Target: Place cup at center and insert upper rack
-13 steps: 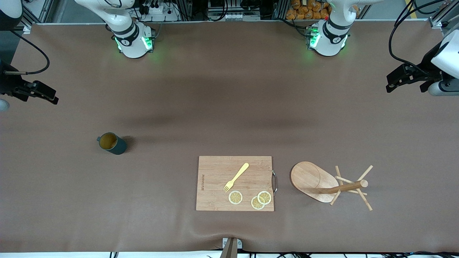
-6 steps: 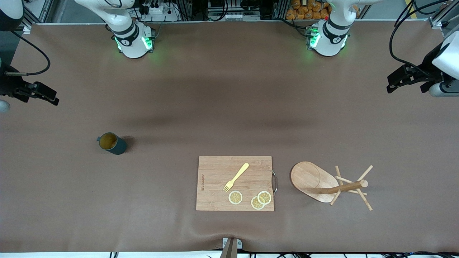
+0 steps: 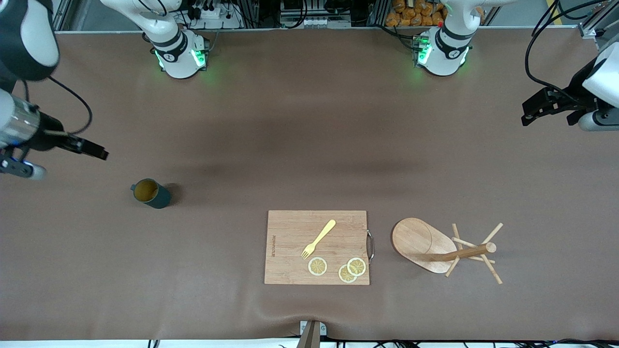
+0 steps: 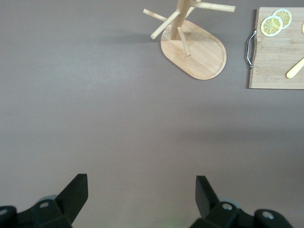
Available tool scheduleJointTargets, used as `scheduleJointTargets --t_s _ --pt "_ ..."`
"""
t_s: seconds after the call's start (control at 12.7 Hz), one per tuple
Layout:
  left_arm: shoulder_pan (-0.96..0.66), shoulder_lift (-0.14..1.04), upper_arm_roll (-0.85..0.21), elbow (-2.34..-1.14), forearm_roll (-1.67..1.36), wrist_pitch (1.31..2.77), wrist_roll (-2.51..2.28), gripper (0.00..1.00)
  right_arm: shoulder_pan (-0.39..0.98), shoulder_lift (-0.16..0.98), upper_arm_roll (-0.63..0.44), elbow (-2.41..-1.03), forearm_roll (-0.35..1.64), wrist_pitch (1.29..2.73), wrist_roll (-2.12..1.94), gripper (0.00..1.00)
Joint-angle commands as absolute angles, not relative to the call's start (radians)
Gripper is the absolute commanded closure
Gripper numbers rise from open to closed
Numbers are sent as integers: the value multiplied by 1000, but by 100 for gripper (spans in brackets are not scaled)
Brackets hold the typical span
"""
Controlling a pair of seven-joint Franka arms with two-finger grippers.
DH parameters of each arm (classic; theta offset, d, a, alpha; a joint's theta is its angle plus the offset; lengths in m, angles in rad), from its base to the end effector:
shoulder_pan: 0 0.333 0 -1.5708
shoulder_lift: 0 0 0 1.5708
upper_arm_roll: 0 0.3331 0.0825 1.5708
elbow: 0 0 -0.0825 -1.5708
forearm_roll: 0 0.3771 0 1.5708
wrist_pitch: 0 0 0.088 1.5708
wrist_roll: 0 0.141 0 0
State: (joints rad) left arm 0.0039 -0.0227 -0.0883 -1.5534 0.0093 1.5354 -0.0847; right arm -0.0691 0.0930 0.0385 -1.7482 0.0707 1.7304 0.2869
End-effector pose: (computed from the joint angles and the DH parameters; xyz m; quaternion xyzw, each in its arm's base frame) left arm 0.5352 -0.0445 0.6248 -1.0000 -0.0003 -0.0028 0.0054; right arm 0.5704 -0.0093 0.4863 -0.9840 0.1652 0.0595 0.0290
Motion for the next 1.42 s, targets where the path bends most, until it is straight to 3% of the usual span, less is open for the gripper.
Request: scheduleJointTargets --t_s 0.0,0.16,1.02,1.18,1.34 --pt "11 -18 -95 -1537 18 1525 -94 0 -35 104 37 -1871 92 1881 363 0" --pt "11 -17 -95 -1537 18 1526 -91 0 -31 149 38 -1920 92 1977 420 0" --pt "3 17 -97 -1539 18 1543 -90 0 -12 445 32 -1921 37 2270 505 0" --pt "5 17 -100 -1542 18 1543 -89 0 -15 457 31 -1919 35 2284 505 39" --pt "3 17 -100 -1540 18 1543 -83 0 -18 462 31 -1919 35 2290 505 69"
